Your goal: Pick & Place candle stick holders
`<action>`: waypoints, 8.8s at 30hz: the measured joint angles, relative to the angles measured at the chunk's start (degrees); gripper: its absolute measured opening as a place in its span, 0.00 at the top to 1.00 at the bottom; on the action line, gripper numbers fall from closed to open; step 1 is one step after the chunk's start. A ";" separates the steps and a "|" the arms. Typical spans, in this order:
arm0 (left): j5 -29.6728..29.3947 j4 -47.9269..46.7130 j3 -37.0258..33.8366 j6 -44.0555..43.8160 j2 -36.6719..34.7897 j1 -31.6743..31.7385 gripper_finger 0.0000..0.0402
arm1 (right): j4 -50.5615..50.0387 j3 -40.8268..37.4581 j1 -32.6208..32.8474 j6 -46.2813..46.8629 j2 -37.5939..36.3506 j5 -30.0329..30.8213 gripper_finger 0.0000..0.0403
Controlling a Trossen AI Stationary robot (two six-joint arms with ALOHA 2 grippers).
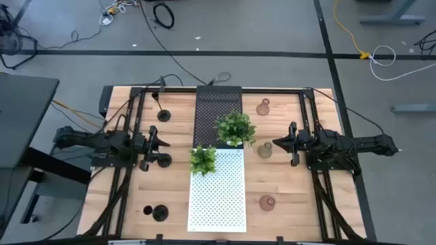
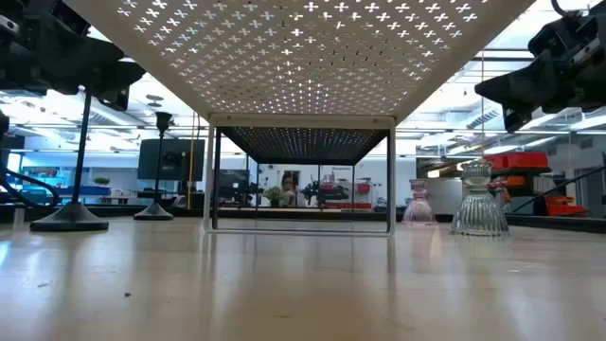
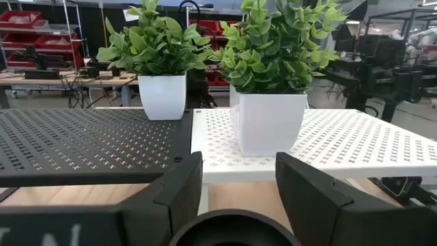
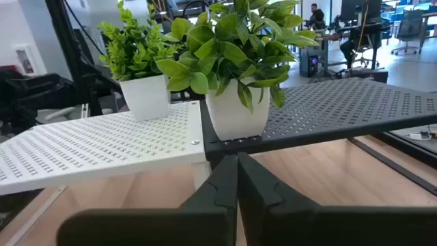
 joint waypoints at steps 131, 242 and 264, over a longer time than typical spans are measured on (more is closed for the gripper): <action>-45.95 -23.38 21.66 0.00 0.00 0.00 0.28 | -0.02 0.00 -0.02 -12.19 0.01 0.01 0.98; -40.04 -13.63 21.64 -21.91 54.68 40.92 0.37 | 8.92 0.00 -0.02 -2.29 0.00 -1.66 0.98; -34.81 -23.85 21.64 -18.84 55.52 40.90 0.39 | 8.35 0.00 -0.02 -1.44 0.02 -1.55 0.98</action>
